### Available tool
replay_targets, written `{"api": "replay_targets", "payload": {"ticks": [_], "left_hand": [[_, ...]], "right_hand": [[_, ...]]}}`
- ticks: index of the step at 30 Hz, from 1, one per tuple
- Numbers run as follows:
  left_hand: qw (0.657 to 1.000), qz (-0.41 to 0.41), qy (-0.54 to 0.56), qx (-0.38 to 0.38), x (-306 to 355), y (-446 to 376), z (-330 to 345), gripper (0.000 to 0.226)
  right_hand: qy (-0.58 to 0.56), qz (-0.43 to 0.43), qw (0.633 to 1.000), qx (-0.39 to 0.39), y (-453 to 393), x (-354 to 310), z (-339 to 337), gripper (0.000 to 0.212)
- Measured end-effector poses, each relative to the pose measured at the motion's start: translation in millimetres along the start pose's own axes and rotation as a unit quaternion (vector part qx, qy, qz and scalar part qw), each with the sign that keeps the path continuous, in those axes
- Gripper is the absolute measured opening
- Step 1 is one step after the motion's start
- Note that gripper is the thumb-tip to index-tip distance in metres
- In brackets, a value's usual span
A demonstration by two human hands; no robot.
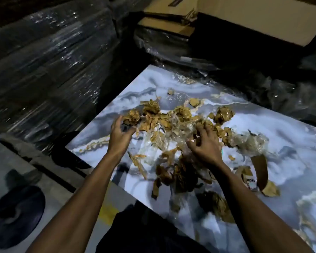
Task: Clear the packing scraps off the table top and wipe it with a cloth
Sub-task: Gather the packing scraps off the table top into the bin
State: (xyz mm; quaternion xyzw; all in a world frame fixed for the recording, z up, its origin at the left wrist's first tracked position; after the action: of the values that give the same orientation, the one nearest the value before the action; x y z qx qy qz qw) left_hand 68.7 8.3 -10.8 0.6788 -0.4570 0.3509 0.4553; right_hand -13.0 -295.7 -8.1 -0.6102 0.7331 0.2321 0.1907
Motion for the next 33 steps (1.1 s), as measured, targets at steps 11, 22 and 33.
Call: {"api": "replay_targets", "payload": {"ticks": [11, 22, 33], "left_hand": [[0.937, 0.140, -0.307, -0.094, 29.9, -105.9, 38.8, 0.081], [0.894, 0.173, -0.309, -0.274, 22.6, -119.4, 78.2, 0.084], [0.884, 0.270, -0.253, -0.286, 28.6, -68.4, 42.8, 0.088]], "right_hand": [[0.021, 0.074, 0.996, 0.044, -0.7, -21.5, 28.3, 0.075], [0.216, 0.049, 0.974, -0.047, 113.7, -75.1, 84.0, 0.072], [0.156, 0.081, 0.977, 0.117, 88.8, -73.1, 53.7, 0.056]]}}
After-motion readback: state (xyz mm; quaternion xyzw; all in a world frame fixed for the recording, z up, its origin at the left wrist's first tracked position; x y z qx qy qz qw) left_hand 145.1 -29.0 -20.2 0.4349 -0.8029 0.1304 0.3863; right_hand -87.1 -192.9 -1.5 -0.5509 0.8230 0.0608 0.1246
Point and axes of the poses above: each hand's wrist, its own y-axis away from the middle knuckle, its own z-axis out of the palm, x = y × z, the point moved 7 cm from there along -y, towards the middle knuckle, and after that the axes turned 9 degrees about -z, right-handed, at the moved point
